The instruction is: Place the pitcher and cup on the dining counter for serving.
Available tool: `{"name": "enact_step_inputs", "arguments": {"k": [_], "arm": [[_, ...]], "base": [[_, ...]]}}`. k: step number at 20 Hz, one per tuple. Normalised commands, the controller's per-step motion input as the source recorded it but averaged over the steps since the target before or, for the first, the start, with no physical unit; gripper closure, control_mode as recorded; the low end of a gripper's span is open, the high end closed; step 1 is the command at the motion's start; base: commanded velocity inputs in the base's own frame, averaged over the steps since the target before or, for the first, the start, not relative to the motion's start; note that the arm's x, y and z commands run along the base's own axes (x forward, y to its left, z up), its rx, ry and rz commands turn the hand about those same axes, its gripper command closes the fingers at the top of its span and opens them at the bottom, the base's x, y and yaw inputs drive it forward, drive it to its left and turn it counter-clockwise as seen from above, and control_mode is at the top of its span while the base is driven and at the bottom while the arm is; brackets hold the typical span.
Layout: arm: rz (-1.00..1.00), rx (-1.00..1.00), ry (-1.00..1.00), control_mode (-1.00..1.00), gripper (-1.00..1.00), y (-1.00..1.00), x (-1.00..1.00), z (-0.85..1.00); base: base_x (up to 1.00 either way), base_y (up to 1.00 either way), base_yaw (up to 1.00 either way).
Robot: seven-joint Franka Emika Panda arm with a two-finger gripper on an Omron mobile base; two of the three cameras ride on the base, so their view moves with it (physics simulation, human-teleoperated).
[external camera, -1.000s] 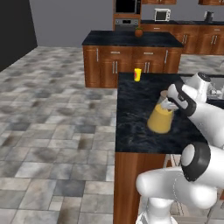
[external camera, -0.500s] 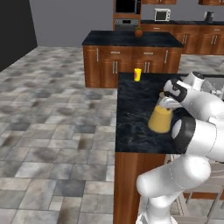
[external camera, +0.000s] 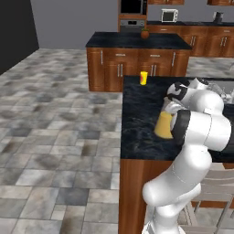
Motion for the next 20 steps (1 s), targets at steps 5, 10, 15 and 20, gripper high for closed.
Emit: {"name": "enact_step_inputs", "arguments": {"k": [5, 10, 15, 20], "arm": [[0.02, -0.02, 0.00, -1.00, 1.00, 0.00, 0.31, -0.52], [0.04, -0.04, 0.00, -1.00, -1.00, 0.00, 0.04, -0.30], [0.03, -0.06, 0.00, -1.00, -1.00, 0.00, -0.04, -0.01], [0.02, -0.06, -0.01, -1.00, -1.00, 0.00, -0.15, 0.00]], "base": [[0.00, 0.00, 0.00], [0.00, 0.00, 0.00], [0.00, 0.00, 0.00], [0.00, 0.00, 0.00]]}}
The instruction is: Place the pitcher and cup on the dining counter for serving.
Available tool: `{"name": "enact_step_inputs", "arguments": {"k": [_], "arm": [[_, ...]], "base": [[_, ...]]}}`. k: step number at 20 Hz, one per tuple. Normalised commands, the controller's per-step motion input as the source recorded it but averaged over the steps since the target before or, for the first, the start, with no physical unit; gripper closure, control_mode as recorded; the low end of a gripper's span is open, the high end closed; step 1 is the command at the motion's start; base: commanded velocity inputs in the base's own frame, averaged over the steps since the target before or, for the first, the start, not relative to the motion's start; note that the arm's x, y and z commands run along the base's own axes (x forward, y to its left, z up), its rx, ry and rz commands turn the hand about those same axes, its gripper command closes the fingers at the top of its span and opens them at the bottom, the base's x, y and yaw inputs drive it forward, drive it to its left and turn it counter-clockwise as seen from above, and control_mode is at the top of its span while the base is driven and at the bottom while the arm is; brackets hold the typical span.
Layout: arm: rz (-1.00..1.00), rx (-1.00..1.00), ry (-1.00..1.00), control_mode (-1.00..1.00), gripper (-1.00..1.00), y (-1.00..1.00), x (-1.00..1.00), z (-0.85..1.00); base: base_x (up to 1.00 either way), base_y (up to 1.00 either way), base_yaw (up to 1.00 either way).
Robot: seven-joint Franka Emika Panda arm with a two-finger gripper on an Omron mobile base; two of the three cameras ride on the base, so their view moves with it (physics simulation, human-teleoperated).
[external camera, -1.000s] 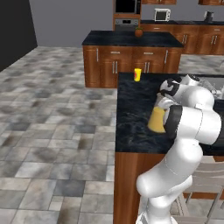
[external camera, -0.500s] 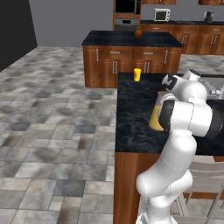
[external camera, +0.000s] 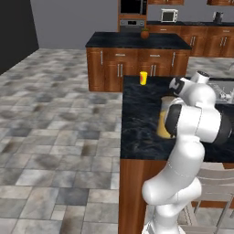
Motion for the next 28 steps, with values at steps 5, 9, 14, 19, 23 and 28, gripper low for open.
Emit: {"name": "enact_step_inputs", "arguments": {"k": [5, 9, 14, 19, 23, 28], "arm": [[0.05, -0.11, -0.02, -1.00, -1.00, 0.24, -0.75, 0.11], [0.03, -0.10, -0.01, -1.00, -1.00, 0.40, -0.75, 0.25], [0.01, -0.02, -0.14, -1.00, -1.00, 0.18, -0.04, 0.22], [0.03, 0.00, -0.18, -1.00, -1.00, 0.22, -0.20, 0.15], [0.00, 0.00, -0.11, -1.00, -1.00, 0.49, -0.63, 0.27], [0.00, -0.01, 0.00, -1.00, -1.00, 0.48, -0.62, 0.37]], "base": [[0.00, 0.00, 0.00], [0.00, 0.00, 0.00], [0.00, 0.00, 0.00], [0.00, 0.00, 0.00], [0.00, 0.00, 0.00], [0.00, 0.00, 0.00]]}}
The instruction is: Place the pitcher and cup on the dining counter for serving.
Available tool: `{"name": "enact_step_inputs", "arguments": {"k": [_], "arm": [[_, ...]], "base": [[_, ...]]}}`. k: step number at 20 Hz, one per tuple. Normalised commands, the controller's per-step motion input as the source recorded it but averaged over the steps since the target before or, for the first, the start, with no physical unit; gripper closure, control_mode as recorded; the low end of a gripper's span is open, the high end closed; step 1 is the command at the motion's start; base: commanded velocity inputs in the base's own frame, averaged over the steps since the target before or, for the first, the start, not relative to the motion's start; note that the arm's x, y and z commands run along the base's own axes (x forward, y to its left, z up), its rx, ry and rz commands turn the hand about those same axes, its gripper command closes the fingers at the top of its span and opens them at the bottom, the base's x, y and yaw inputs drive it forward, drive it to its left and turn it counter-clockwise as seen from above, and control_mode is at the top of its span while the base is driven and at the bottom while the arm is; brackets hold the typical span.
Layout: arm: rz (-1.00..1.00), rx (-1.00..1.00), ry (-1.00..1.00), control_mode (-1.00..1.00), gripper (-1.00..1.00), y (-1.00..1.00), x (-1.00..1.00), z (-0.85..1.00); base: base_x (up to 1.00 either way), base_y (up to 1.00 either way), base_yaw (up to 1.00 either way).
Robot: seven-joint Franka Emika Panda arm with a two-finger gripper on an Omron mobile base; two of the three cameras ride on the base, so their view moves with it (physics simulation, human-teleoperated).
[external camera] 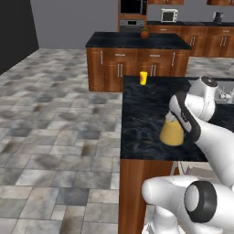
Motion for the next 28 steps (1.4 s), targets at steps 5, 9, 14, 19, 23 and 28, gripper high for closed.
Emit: {"name": "enact_step_inputs", "arguments": {"k": [5, 9, 14, 19, 23, 28], "arm": [[0.00, 0.00, 0.00, -1.00, -1.00, 0.42, -0.29, 0.52], [0.00, 0.00, 0.00, -1.00, -1.00, 0.38, -0.03, 0.42], [0.02, 0.00, 0.00, -1.00, -1.00, 0.41, 0.00, 0.23], [0.02, -0.01, 0.00, 1.00, -1.00, 0.26, -0.02, 0.00], [0.00, 0.00, 0.00, 1.00, -1.00, 0.00, 0.00, 0.00], [0.00, 0.00, 0.00, 1.00, -1.00, 0.00, 0.00, 0.00]], "base": [[0.00, 0.00, 0.00], [0.00, 0.00, 0.00], [0.00, 0.00, 0.00], [-0.03, 0.52, 0.04], [0.00, 1.00, 0.06], [0.02, 1.00, 0.05]]}}
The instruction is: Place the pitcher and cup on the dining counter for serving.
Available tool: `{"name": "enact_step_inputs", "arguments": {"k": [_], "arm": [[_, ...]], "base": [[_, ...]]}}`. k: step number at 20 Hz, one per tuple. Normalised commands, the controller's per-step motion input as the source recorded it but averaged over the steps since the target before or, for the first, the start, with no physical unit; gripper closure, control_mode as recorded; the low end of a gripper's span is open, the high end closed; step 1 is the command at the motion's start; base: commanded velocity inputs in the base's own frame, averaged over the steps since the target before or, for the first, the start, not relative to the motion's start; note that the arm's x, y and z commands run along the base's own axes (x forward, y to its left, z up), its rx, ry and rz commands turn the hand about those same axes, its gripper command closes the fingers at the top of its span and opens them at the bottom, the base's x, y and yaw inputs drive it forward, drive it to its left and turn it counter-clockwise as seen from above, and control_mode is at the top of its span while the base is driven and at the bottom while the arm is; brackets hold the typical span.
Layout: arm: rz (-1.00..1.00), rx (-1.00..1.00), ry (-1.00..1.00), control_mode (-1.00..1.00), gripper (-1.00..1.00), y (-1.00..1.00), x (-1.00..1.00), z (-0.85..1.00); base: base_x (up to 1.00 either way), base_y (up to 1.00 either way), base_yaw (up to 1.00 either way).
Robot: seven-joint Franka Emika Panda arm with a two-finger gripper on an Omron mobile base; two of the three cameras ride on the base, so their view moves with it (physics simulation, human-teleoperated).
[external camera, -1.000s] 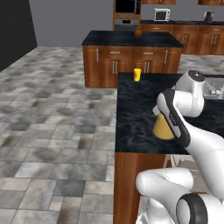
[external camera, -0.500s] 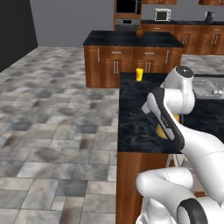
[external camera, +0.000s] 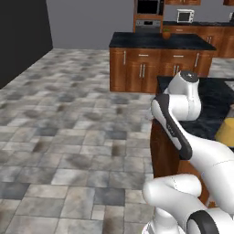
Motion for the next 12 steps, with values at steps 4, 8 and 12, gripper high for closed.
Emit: {"name": "enact_step_inputs", "arguments": {"k": [4, 8, 12], "arm": [[0.00, 0.00, 0.00, 1.00, -1.00, 0.00, 0.00, 0.00], [0.00, 0.00, 0.00, 1.00, -1.00, 0.00, 0.00, 0.00], [0.00, 0.00, 0.00, 1.00, -1.00, 0.00, 0.00, 0.00]], "base": [[0.39, 0.84, 0.00], [0.69, 0.49, -0.21], [0.84, 0.56, -0.40]]}}
